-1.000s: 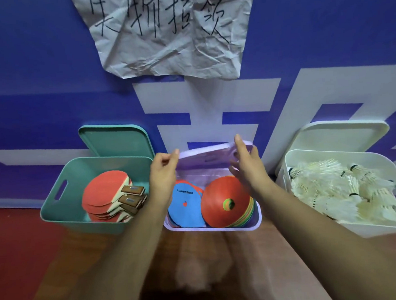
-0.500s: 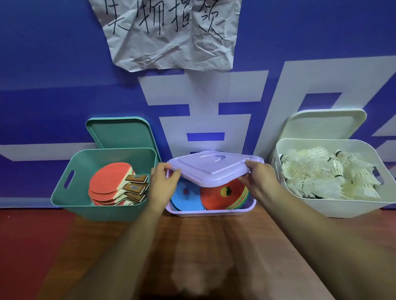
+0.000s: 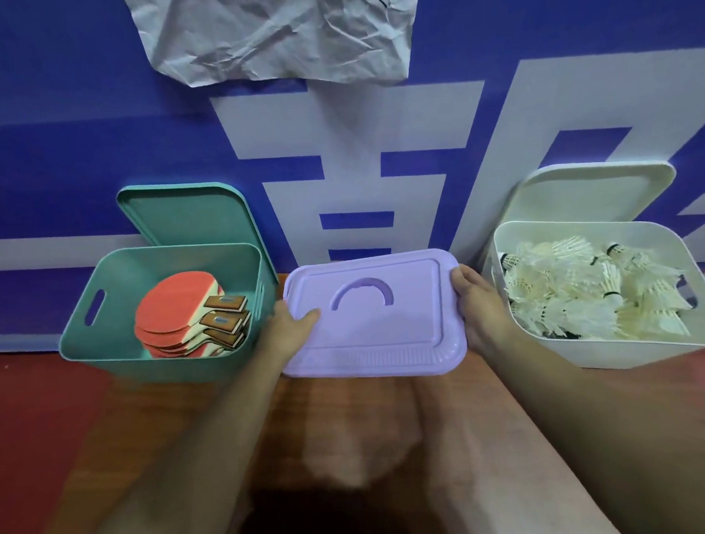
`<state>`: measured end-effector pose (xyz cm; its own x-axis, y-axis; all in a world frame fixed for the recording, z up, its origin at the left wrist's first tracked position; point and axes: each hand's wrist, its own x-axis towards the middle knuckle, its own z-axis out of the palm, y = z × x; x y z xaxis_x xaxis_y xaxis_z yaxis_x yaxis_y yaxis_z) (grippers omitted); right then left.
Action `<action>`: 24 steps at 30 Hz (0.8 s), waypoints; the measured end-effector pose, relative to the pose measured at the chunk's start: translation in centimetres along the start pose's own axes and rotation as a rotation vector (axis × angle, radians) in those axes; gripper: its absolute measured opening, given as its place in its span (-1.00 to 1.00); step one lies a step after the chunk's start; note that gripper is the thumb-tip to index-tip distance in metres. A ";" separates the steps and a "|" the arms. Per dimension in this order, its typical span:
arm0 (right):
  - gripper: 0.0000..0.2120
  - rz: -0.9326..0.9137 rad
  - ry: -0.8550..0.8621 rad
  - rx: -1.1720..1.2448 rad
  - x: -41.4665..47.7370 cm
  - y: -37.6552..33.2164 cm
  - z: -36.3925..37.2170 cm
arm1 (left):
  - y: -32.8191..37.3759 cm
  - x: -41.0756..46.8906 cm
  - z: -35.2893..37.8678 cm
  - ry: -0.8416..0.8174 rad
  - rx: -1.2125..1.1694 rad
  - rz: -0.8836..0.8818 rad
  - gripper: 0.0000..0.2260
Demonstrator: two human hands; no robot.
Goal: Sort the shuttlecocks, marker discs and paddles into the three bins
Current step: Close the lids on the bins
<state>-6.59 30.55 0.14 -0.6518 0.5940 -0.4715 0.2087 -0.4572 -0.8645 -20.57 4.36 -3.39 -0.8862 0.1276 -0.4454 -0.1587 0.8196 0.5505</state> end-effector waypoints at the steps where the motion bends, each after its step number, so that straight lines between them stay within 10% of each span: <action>1: -0.76 -0.012 0.002 -0.025 0.4 0.0 -0.1 | -0.3 0.3 0.0 0.032 0.023 0.008 -0.32; 12: -0.72 -0.297 0.107 -0.742 5.2 2.7 0.1 | -1.6 1.4 2.5 0.201 0.013 0.091 -0.31; 24: -0.77 -0.344 0.194 -0.828 7.2 3.5 1.4 | -1.0 1.8 2.3 0.319 0.032 0.191 -0.45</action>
<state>-11.60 32.30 -6.10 -0.6566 0.7444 -0.1214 0.5306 0.3415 -0.7758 -21.02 5.05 -6.33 -0.9903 0.1039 -0.0918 0.0320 0.8155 0.5779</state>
